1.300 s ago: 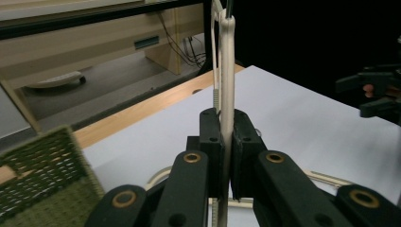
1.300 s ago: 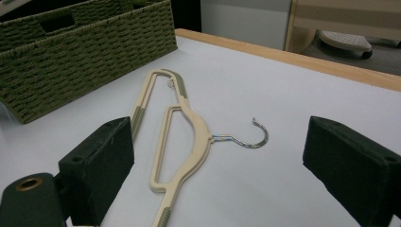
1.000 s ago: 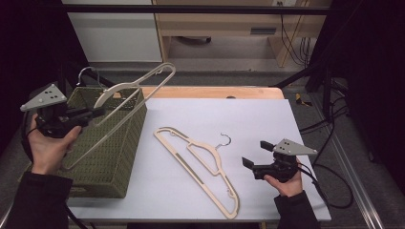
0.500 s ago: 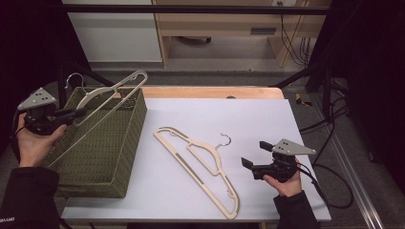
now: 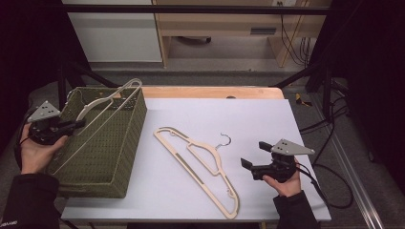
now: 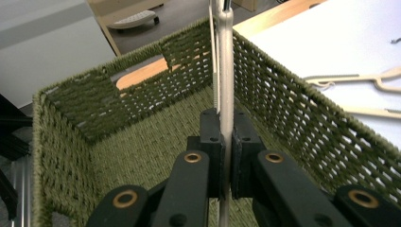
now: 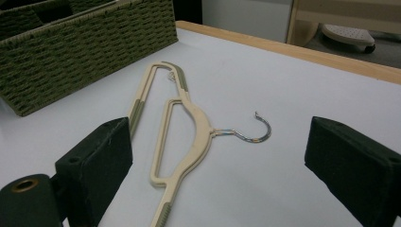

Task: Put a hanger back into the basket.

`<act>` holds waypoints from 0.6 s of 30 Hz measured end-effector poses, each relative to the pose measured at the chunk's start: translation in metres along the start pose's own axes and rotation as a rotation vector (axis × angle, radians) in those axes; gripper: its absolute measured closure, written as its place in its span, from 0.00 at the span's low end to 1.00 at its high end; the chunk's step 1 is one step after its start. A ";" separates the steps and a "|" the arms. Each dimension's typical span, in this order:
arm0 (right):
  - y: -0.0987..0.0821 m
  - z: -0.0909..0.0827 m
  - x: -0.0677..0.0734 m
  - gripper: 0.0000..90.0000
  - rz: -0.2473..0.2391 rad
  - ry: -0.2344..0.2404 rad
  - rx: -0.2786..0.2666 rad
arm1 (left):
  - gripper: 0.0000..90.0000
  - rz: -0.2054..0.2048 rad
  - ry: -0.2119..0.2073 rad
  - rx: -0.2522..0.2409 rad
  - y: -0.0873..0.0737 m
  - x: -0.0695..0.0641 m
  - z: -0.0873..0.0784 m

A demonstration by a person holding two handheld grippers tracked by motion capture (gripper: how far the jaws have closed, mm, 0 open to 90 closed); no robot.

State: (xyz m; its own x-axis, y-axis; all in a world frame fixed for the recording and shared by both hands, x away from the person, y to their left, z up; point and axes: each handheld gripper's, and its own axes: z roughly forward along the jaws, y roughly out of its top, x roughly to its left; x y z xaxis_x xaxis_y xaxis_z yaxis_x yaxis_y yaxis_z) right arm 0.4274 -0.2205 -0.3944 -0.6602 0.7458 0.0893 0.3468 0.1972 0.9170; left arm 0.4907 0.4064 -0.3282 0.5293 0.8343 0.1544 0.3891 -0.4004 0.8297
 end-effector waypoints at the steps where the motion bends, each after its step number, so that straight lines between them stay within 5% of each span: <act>1: 0.000 0.000 0.000 0.10 -0.005 0.000 0.000 | 0.95 -0.001 0.001 0.002 -0.003 0.001 -0.002; 8: -0.001 0.001 0.000 0.10 -0.002 0.004 0.010 | 0.95 0.027 0.003 0.023 -0.012 0.007 -0.008; 13: -0.001 0.002 0.001 0.10 -0.006 0.003 0.010 | 0.96 0.020 0.034 0.098 -0.027 0.005 0.003; 18: -0.001 0.003 0.001 0.10 -0.006 0.003 0.012 | 0.95 -0.005 0.050 0.099 -0.039 -0.001 0.014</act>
State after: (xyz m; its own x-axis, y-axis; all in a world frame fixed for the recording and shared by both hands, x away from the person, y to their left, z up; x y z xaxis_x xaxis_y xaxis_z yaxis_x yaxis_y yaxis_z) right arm 0.4283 -0.2182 -0.3967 -0.6640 0.7429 0.0848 0.3507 0.2092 0.9128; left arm 0.4861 0.4160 -0.3680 0.4902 0.8530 0.1788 0.4656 -0.4298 0.7736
